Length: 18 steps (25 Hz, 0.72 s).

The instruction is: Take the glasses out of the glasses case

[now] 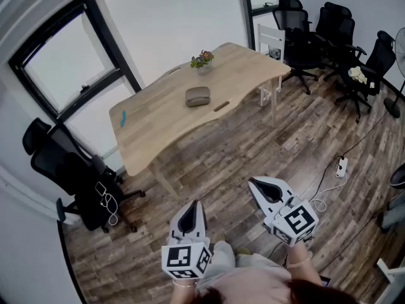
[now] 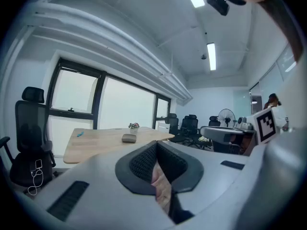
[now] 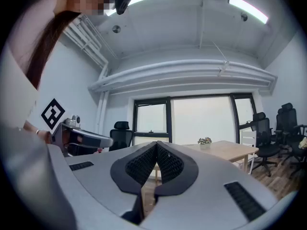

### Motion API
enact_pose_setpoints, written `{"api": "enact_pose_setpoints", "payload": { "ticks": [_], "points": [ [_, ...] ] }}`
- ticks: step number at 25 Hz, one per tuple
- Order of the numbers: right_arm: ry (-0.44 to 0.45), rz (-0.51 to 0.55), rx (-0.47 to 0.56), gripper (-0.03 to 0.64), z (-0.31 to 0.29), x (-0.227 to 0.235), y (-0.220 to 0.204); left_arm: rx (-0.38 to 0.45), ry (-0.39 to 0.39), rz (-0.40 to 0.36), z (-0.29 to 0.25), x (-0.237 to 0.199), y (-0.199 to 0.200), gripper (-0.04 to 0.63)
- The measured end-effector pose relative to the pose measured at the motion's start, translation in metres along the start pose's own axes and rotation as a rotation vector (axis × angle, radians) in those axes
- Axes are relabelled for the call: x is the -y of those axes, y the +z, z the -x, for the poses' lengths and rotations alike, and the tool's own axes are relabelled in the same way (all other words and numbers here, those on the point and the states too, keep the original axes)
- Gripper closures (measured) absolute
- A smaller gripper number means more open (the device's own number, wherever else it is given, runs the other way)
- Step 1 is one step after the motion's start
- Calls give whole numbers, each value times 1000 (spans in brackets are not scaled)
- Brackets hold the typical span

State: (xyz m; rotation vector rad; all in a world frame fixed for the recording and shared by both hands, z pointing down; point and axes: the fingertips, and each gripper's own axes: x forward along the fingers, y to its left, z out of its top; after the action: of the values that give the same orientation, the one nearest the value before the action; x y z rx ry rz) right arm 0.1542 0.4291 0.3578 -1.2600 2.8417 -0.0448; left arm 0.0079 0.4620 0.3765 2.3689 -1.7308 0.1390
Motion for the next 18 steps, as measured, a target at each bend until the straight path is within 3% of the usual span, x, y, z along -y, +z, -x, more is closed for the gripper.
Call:
{"api": "enact_pose_setpoints", "payload": {
  "ticks": [18],
  "points": [
    [-51, -52, 68, 615, -38, 41, 6, 17, -57, -24, -56, -12, 17, 594]
  ]
}}
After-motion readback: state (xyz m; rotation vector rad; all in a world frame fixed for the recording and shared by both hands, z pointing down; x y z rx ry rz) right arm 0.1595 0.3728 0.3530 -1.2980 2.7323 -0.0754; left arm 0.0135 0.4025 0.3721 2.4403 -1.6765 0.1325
